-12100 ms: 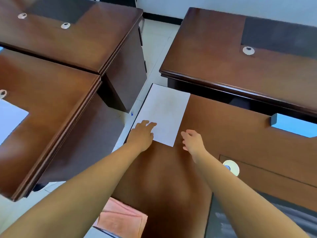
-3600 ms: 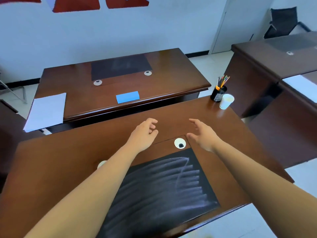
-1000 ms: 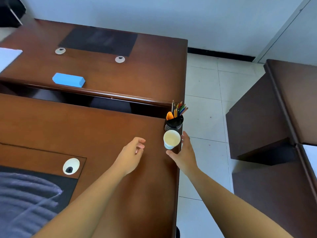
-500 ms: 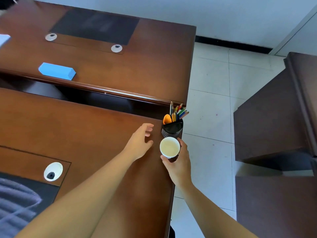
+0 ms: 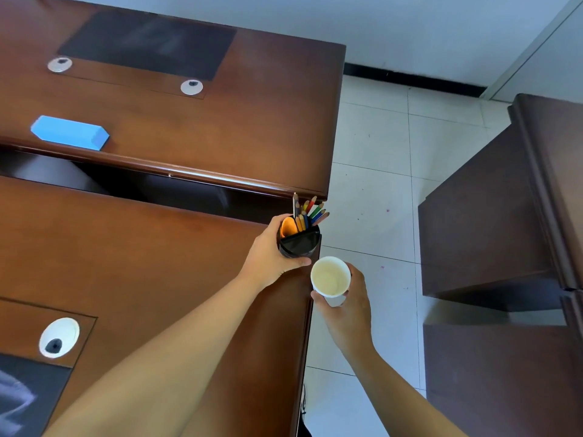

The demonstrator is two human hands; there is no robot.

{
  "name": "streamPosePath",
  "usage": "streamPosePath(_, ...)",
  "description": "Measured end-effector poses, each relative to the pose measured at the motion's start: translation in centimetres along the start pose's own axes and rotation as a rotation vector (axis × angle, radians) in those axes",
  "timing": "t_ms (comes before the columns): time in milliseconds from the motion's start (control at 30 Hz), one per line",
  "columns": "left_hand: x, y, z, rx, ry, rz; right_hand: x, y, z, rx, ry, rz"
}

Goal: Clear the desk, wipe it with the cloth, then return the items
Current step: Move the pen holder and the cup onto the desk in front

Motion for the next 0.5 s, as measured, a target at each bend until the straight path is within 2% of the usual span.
streamPosePath(200,2.4,1.5,0.2,0.006,0.066,-0.082,-0.4,3.4,0.4,0.011,0.023,0.011)
streamPosePath(500,8.0,10.1,-0.8,0.028,0.037,-0.252,-3.1,17.0,4.5,0.053,0.060,0.009)
Point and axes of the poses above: each hand's wrist, its own y-axis towards the middle knuckle, its own x-axis out of the back of the hand, z = x × y, the point moved 5 cm from there along y, towards the middle knuckle, and after that the axes turned 2 degrees about x, right-handed, at the moved point
